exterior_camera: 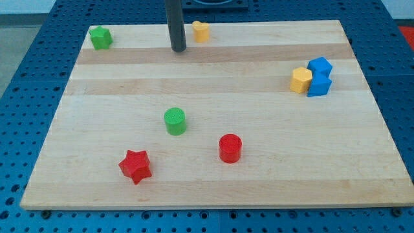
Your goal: Move green circle above the red circle
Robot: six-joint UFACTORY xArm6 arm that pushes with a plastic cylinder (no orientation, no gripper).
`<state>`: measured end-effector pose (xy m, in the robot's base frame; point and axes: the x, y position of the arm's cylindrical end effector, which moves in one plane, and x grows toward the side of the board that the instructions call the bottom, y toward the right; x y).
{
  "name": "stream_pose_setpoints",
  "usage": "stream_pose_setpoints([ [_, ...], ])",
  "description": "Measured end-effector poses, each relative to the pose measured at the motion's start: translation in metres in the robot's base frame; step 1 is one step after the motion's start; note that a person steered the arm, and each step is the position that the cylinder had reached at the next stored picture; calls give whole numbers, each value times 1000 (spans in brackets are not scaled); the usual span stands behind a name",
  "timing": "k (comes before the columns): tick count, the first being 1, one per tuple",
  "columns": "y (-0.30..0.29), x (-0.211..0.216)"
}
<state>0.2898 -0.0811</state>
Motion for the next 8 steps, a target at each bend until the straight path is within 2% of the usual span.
stream_pose_setpoints([
  [1,0,22],
  [3,13,29],
  [4,26,59],
  [5,1,85],
  [6,-85,85],
  [7,-144,99],
  [8,-148,157],
])
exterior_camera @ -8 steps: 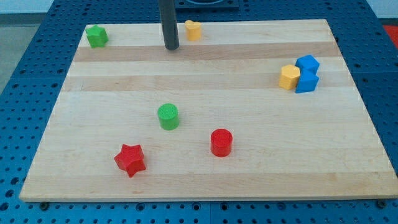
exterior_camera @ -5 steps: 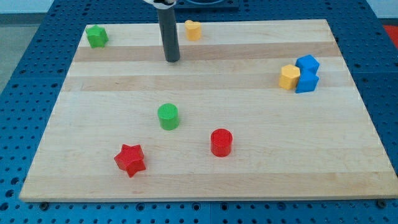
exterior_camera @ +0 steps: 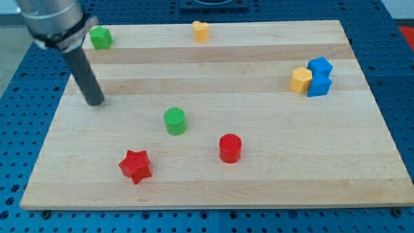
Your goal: Move green circle above the red circle
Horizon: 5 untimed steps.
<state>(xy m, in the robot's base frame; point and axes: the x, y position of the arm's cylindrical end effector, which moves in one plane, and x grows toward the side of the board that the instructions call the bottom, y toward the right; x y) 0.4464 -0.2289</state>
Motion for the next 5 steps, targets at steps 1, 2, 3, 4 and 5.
stream_pose_setpoints([
  [1,27,45],
  [2,93,57],
  [3,152,44],
  [4,185,5],
  [5,228,-10],
])
